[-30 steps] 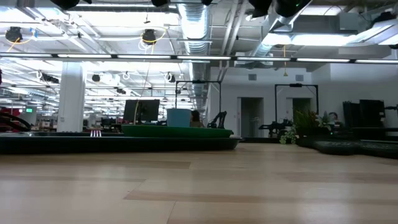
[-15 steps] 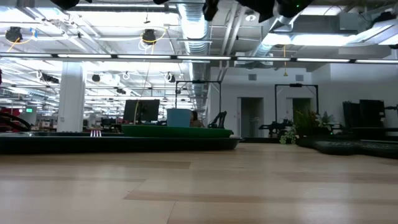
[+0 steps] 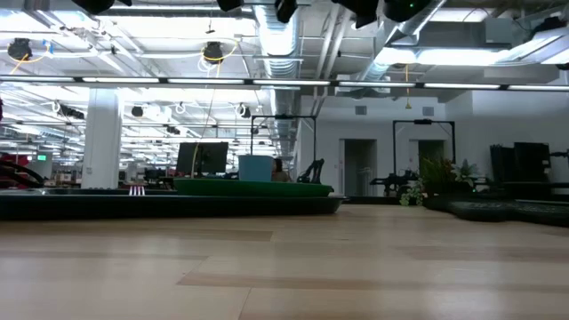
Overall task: Pick and place plate/cup/fork/spoon on tray
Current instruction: Put the orange spoon on the black serving tray to the left of the orange fork
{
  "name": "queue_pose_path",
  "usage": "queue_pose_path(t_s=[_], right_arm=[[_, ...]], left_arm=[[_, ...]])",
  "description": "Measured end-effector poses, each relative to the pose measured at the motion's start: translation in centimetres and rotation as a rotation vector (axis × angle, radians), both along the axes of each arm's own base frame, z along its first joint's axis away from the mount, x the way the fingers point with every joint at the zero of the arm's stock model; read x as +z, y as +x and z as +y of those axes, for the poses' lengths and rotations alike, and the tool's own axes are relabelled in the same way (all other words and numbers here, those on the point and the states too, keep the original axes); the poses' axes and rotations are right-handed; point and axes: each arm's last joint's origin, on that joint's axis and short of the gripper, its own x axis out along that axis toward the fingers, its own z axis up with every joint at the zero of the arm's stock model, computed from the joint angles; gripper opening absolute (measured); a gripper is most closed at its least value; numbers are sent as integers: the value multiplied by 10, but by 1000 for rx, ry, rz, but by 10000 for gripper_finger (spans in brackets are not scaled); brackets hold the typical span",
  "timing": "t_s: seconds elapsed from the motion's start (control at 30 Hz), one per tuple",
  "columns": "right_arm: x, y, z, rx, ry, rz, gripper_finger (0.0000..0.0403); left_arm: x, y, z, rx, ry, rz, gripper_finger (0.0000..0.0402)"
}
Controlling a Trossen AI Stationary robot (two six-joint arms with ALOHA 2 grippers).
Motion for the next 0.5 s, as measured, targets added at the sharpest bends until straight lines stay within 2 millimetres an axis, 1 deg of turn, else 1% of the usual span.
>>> queue_pose_path(t_s=[0.07,0.13,0.2,0.33,0.37,0.4,0.5], right_arm=[[0,0,-1,-8,2,1,231],[0,0,0,-6,1,-3,199],[1,0,1,0,-1,-7,155],[1,1,6,19,-2,-6,44],[1,0,6,25,-1,-6,24],[1,0,7,30,2,-3,16],[0,0,7,36,39,31,15]], left_arm=[[0,0,0,4,-1,1,0],[0,0,0,6,-2,4,0],[-1,0,0,9,-2,9,0],[-2,1,1,30,-8,19,0],[-2,1,1,37,-9,28,0],[-3,1,1,50,-13,41,0],[-6,2,2,97,-52,85,1]])
